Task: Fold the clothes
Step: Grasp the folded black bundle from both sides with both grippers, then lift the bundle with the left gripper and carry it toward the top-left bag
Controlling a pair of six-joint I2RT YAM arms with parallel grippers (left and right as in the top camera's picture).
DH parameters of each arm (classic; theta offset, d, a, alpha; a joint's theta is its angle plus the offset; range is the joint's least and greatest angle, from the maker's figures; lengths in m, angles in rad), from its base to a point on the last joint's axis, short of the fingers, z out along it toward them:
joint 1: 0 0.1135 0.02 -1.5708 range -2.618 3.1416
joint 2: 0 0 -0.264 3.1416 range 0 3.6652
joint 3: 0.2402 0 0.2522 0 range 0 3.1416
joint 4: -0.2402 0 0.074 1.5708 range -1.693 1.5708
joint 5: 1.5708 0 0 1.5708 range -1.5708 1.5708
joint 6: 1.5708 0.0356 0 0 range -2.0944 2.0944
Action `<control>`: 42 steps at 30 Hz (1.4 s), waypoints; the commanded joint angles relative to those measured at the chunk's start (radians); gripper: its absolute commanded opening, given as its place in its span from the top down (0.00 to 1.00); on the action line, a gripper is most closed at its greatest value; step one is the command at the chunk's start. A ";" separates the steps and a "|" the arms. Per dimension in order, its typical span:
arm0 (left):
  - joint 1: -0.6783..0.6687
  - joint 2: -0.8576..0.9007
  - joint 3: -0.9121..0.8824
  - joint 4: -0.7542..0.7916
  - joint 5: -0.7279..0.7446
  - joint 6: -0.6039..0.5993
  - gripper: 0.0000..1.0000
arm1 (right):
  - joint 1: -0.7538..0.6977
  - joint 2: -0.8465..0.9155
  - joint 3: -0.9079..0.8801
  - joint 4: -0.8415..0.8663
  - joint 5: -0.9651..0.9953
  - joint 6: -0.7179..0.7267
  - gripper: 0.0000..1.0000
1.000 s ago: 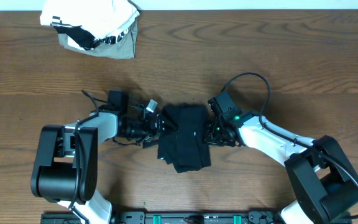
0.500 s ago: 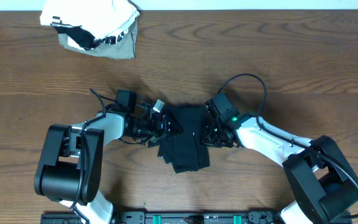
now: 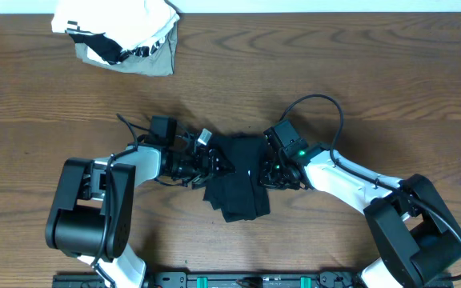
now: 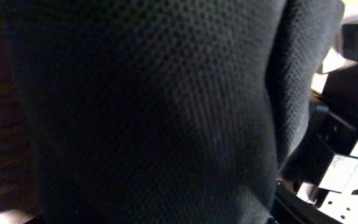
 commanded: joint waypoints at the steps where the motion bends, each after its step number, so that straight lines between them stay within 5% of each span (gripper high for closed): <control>1: -0.014 0.045 -0.027 0.044 -0.068 0.007 0.20 | 0.021 0.048 -0.021 -0.009 -0.006 0.011 0.94; 4: -0.014 0.046 -0.027 0.051 -0.068 0.006 0.18 | 0.021 0.048 -0.021 -0.010 -0.017 0.011 0.94; 8: -0.028 0.045 -0.027 0.051 -0.068 -0.002 0.52 | 0.021 0.048 -0.021 -0.009 -0.018 0.011 0.94; 14: -0.071 0.045 -0.027 0.060 -0.068 -0.005 0.81 | 0.021 0.048 -0.021 -0.013 -0.018 0.011 0.94; 15: -0.074 0.045 -0.027 0.064 -0.068 -0.005 0.93 | 0.021 0.048 -0.021 -0.014 -0.017 0.011 0.94; 27: -0.069 -0.054 0.041 0.081 -0.069 -0.061 0.94 | -0.055 0.041 -0.014 -0.122 -0.017 -0.043 0.94; 42: 0.005 -0.207 0.338 0.168 -0.305 -0.332 0.94 | -0.307 -0.084 -0.014 -0.284 -0.057 -0.197 0.92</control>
